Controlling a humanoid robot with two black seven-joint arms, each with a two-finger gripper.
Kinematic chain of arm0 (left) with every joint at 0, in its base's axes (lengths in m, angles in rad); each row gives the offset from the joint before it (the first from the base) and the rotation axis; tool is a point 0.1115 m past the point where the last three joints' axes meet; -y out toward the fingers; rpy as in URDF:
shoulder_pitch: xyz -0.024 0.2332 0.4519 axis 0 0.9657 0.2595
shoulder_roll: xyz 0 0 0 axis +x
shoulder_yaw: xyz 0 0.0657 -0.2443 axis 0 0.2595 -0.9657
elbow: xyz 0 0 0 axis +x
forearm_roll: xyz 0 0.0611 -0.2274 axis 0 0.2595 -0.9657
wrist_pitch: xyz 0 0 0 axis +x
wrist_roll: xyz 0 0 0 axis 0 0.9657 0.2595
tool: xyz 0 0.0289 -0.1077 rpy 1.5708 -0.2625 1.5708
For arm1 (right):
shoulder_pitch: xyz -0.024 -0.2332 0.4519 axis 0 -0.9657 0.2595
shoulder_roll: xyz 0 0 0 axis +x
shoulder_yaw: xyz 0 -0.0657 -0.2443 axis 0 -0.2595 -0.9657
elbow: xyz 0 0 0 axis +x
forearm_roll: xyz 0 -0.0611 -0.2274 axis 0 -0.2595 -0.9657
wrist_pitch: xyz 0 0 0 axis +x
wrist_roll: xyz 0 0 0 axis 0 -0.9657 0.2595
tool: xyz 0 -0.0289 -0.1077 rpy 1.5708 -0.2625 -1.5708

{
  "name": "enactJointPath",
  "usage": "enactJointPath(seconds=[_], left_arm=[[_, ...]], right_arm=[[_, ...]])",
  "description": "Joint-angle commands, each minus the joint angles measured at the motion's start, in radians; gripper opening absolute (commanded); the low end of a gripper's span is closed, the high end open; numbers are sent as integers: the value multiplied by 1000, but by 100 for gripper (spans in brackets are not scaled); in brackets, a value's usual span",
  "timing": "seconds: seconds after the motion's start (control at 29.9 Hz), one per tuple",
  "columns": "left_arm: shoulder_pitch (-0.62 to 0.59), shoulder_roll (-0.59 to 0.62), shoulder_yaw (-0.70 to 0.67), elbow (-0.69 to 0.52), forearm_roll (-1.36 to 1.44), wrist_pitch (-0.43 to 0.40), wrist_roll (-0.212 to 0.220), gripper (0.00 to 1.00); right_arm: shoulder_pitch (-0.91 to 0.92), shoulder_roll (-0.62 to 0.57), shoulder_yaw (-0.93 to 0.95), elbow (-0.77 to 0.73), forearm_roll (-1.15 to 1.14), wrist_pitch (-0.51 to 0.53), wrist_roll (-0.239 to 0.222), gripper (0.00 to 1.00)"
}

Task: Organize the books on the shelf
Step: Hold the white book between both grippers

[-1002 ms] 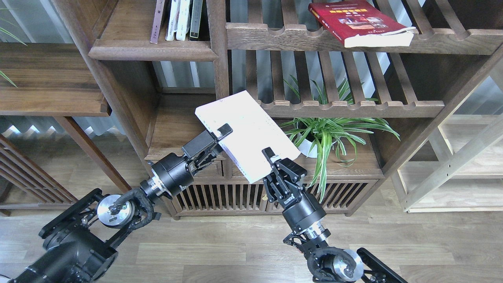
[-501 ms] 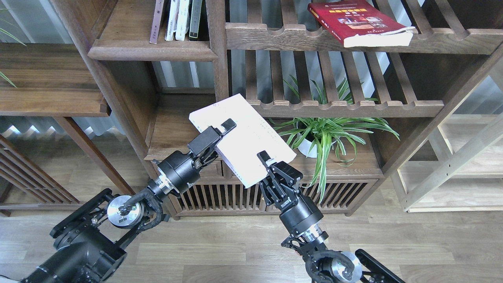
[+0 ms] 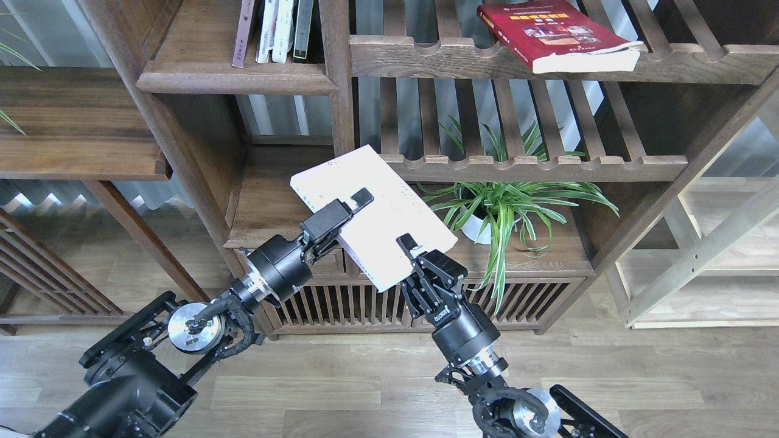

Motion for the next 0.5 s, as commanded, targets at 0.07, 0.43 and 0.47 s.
enactJointPath(seconds=[0.07, 0.43, 0.47], left_arm=[[-1, 0, -2, -4, 0, -3, -2, 56], [-1, 0, -2, -12, -1, -7, -3, 28], [-1, 0, -2, -12, -1, -7, -3, 26]], right_arm=[[0, 0, -1, -1, -2, 0, 0, 3], [1, 0, -1, -1, -7, 0, 0, 3], [1, 0, -1, -1, -7, 0, 0, 3]])
